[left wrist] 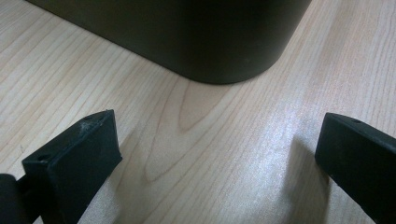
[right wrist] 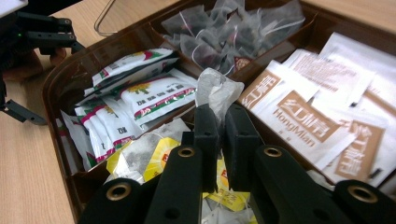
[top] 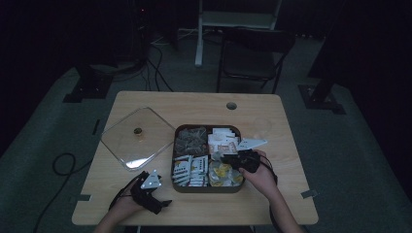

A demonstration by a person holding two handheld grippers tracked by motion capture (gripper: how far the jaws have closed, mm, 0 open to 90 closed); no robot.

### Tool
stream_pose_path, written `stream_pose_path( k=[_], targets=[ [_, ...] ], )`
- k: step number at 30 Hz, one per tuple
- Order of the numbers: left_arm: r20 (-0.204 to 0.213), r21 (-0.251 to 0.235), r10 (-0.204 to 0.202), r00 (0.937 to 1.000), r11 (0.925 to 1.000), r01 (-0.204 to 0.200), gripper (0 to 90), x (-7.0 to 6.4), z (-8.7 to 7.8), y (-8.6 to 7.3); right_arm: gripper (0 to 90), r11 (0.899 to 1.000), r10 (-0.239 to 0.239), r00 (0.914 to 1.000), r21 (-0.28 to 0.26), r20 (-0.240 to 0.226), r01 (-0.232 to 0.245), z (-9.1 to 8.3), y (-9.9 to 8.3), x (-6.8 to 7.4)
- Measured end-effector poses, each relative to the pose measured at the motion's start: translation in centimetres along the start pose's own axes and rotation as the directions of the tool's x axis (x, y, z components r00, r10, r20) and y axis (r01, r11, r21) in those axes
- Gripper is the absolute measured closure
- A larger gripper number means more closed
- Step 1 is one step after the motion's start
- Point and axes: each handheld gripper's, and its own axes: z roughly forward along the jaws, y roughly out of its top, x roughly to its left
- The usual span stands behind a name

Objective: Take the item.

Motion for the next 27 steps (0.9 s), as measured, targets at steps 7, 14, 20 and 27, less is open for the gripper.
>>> stream_pose_path(
  k=[7, 14, 20, 27],
  targets=[
    [0.000, 0.000, -0.001, 1.0000, 1.0000, 0.001, 0.4, 0.0, 0.0, 0.0, 85.0, 0.999, 0.005, 1.0000, -0.044, 0.006, -0.005, -1.6, 0.7, -0.2],
    [0.000, -0.001, -0.001, 1.0000, 1.0000, 0.001, 0.4, 0.0, 0.0, 0.0, 85.1, 0.995, 0.001, 0.9991, -0.102, 0.043, 0.003, -3.3, 1.3, -0.4],
    [-0.001, -0.002, -0.001, 1.0000, 1.0000, 0.001, 0.4, 0.0, 0.0, 0.0, 85.1, 0.988, 0.009, 0.9978, -0.153, 0.065, 0.001, -4.5, 1.9, -0.8],
    [0.000, -0.001, 0.002, 1.0000, 1.0000, -0.002, 0.4, 0.0, 0.0, 0.0, 85.1, 0.979, 0.027, 0.9933, -0.205, 0.112, -0.004, -5.8, 3.1, -2.1]
  ],
)
